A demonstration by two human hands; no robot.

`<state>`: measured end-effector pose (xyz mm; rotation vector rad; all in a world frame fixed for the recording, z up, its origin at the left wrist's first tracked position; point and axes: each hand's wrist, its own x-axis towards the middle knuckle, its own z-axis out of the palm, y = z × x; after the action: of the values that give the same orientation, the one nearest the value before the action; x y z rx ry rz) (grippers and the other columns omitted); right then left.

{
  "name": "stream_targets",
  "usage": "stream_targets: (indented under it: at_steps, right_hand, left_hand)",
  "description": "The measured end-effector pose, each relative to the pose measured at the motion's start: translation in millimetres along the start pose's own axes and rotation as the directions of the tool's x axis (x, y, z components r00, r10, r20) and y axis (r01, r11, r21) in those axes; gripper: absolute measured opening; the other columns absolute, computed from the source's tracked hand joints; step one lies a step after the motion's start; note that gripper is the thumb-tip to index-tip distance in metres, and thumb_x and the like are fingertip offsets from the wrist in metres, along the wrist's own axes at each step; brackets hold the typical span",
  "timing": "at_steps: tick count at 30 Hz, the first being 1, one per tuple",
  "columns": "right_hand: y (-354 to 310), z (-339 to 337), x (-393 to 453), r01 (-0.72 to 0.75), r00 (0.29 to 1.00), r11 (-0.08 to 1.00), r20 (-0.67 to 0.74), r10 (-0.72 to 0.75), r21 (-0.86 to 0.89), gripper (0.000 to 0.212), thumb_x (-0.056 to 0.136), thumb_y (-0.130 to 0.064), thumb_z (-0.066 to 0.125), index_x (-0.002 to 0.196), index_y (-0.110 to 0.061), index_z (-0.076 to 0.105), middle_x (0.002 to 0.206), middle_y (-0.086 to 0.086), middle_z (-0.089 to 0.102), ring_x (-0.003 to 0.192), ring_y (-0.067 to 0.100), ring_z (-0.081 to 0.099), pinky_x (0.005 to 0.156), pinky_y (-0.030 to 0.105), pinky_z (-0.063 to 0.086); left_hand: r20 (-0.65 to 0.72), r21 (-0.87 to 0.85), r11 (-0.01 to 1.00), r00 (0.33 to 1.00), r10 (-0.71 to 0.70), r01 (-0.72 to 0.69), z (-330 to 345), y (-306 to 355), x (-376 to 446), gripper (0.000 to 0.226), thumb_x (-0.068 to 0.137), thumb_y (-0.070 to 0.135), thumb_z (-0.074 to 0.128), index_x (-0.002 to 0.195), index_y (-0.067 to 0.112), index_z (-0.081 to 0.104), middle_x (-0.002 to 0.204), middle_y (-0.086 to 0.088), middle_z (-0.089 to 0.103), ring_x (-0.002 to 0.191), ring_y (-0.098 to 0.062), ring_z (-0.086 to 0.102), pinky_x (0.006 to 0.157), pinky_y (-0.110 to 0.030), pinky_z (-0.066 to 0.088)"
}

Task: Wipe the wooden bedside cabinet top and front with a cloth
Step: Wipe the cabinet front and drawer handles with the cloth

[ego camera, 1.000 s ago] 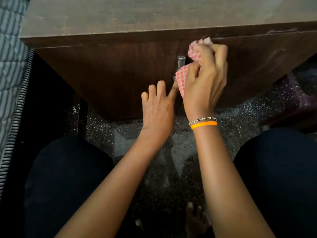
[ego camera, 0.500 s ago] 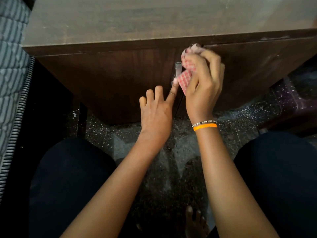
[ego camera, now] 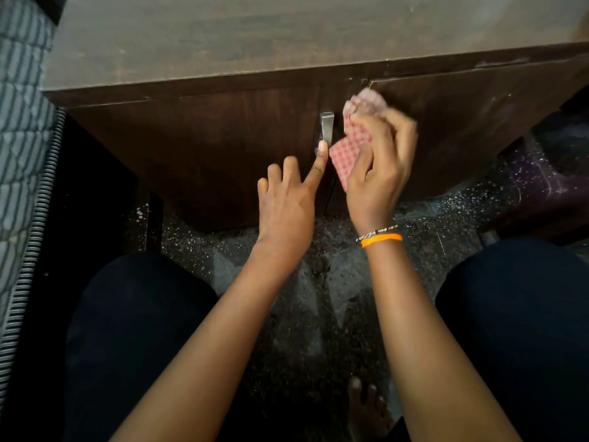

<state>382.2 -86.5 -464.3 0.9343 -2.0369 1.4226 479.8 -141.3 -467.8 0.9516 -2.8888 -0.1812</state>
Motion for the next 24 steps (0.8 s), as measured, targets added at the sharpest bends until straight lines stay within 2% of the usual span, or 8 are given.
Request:
stream_targets:
  at_steps: [4, 8, 13, 17, 19, 21, 23, 24]
  right_hand:
    - [10, 6, 9, 0.151, 0.988, 0.987, 0.038, -0.15, -0.051, 0.034, 0.099, -0.018, 0.038, 0.106, -0.007, 0.07, 0.114, 0.009, 0.064, 0.1, 0.023, 0.06, 0.093, 0.015, 0.037]
    - [37, 27, -27, 0.079, 0.994, 0.991, 0.081, -0.07, -0.11, 0.016, 0.091, -0.012, 0.062, 0.104, -0.012, 0.071, 0.114, 0.005, 0.065, 0.103, 0.02, 0.054, 0.092, 0.017, 0.04]
    - [40, 39, -34, 0.002, 1.0, 0.992, 0.012, -0.001, -0.128, 0.013, 0.088, -0.014, 0.065, 0.099, -0.016, 0.072, 0.11, 0.002, 0.064, 0.099, 0.018, 0.051, 0.084, 0.022, 0.044]
    - [48, 26, -63, -0.101, 0.944, 0.963, 0.281, 0.172, -0.25, 0.04, 0.078, -0.003, 0.058, 0.111, -0.025, 0.065, 0.114, -0.002, 0.058, 0.097, 0.021, 0.05, 0.074, 0.029, 0.049]
    - [49, 24, -83, -0.254, 0.912, 0.951, 0.285, 0.297, -0.177, 0.043, 0.077, -0.004, 0.047, 0.113, -0.018, 0.066, 0.112, 0.004, 0.057, 0.102, 0.022, 0.054, 0.084, 0.032, 0.052]
    - [37, 28, -93, -0.396, 0.898, 0.918, 0.203, 0.39, -0.014, 0.04, 0.076, 0.009, 0.046, 0.107, -0.004, 0.067, 0.105, 0.012, 0.056, 0.105, 0.024, 0.058, 0.094, 0.028, 0.05]
    - [14, 36, -92, -0.479, 0.876, 0.869, 0.133, 0.464, 0.123, 0.036, 0.072, 0.019, 0.051, 0.1, 0.001, 0.067, 0.098, 0.014, 0.055, 0.1, 0.021, 0.06, 0.092, 0.015, 0.047]
    - [2, 42, -90, -0.527, 0.849, 0.829, 0.1, 0.518, 0.185, 0.034, 0.071, 0.018, 0.055, 0.097, 0.001, 0.068, 0.095, 0.013, 0.055, 0.095, 0.019, 0.06, 0.089, 0.014, 0.047]
  left_hand:
    - [-0.004, -0.032, 0.999, 1.0, -0.001, 0.001, 3, -3, 1, 0.09, 0.083, 0.0, 0.049, 0.147, 0.03, -0.007, 0.122, -0.013, 0.037, 0.101, -0.03, 0.038, 0.082, -0.037, 0.034]
    - [-0.005, -0.045, 0.999, 1.0, -0.003, 0.003, 4, -3, 2, 0.087, 0.083, 0.0, 0.047, 0.147, 0.031, -0.004, 0.121, -0.013, 0.038, 0.1, -0.031, 0.038, 0.08, -0.038, 0.033]
    - [-0.023, -0.055, 0.998, 1.0, -0.005, 0.004, 4, -2, 2, 0.085, 0.084, 0.0, 0.043, 0.147, 0.03, -0.005, 0.12, -0.013, 0.039, 0.099, -0.031, 0.038, 0.077, -0.037, 0.031]
    - [-0.043, -0.085, 0.996, 0.999, 0.004, -0.007, -1, -5, -1, 0.084, 0.082, -0.001, 0.045, 0.147, 0.031, 0.003, 0.115, -0.013, 0.041, 0.096, -0.03, 0.039, 0.078, -0.038, 0.034]
    - [-0.062, -0.164, 0.986, 0.998, 0.027, -0.037, -6, -6, -1, 0.076, 0.083, 0.0, 0.04, 0.147, 0.03, 0.013, 0.111, -0.012, 0.042, 0.094, -0.03, 0.041, 0.078, -0.039, 0.036]
    - [-0.107, -0.245, 0.967, 0.993, 0.042, -0.068, -13, -9, 1, 0.067, 0.079, 0.011, 0.025, 0.144, 0.028, 0.028, 0.104, -0.011, 0.044, 0.09, -0.03, 0.043, 0.074, -0.041, 0.041]
    - [-0.164, -0.329, 0.942, 0.986, 0.011, -0.065, -23, -17, 2, 0.072, 0.07, 0.022, 0.017, 0.137, 0.027, 0.041, 0.098, -0.01, 0.046, 0.087, -0.03, 0.047, 0.073, -0.044, 0.045]
    - [-0.193, -0.376, 0.926, 0.981, -0.029, -0.046, -26, -23, 2, 0.071, 0.069, 0.019, 0.019, 0.135, 0.025, 0.046, 0.096, -0.009, 0.046, 0.086, -0.03, 0.05, 0.074, -0.045, 0.047]
